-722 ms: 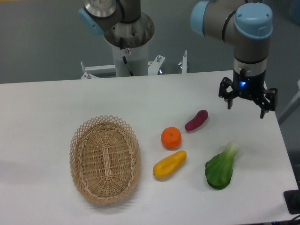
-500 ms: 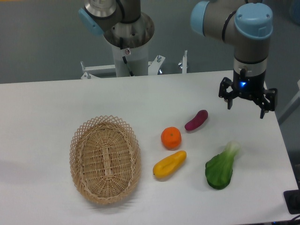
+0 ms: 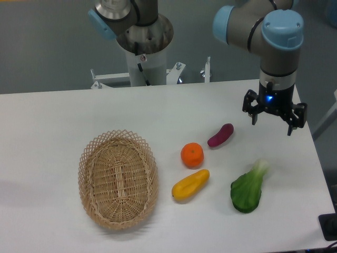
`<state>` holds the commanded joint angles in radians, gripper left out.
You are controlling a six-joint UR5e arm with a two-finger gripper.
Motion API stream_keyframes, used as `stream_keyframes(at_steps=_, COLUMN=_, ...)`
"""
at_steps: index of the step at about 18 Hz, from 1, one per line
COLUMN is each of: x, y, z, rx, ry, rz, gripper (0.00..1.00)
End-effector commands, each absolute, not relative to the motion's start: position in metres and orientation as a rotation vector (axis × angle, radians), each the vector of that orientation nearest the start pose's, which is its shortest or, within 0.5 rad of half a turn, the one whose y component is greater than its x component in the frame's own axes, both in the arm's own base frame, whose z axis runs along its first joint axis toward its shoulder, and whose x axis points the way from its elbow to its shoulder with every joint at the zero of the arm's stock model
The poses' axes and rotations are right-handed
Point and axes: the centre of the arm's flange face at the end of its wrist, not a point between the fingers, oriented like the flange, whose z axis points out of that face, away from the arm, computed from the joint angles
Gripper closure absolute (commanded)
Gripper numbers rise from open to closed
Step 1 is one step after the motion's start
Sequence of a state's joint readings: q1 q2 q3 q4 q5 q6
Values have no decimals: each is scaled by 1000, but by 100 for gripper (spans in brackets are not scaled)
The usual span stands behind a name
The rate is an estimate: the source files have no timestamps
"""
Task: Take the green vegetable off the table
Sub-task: 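Move the open gripper down toward the green bok choy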
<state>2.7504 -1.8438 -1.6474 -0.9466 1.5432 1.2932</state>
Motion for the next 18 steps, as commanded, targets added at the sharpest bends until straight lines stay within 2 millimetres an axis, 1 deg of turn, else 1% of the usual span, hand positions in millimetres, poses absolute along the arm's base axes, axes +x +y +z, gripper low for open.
stream_keyframes(at_steps=3, x=-505, y=357, z=355, rx=-2994, ry=176, rz=381, gripper=0)
stream_keyframes(at_steps=5, x=-509, y=362, z=342, rx=-2991, ry=169, rz=384, gripper=0)
stream_keyframes(at_steps=9, x=-529, y=369, z=309, rx=-2994, ry=147, rz=364, gripper=0)
stream_keyframes(at_steps=10, x=-537, y=372, z=305, rx=-2993, ry=158, rz=364, gripper=0)
stream_keyframes(at_steps=11, x=-547, y=376, z=296, rx=-2997, ry=165, rz=356, gripper=0)
stream_keyframes(at_steps=13, x=-563, y=383, z=274, rx=-3006, ry=235, rz=333, gripper=0)
stream_keyframes(at_steps=14, x=-568, y=385, z=267, rx=-3008, ry=288, rz=327, gripper=0)
stream_keyframes(at_steps=18, x=-574, y=385, z=245, rx=-3005, ry=491, rz=293, gripper=0)
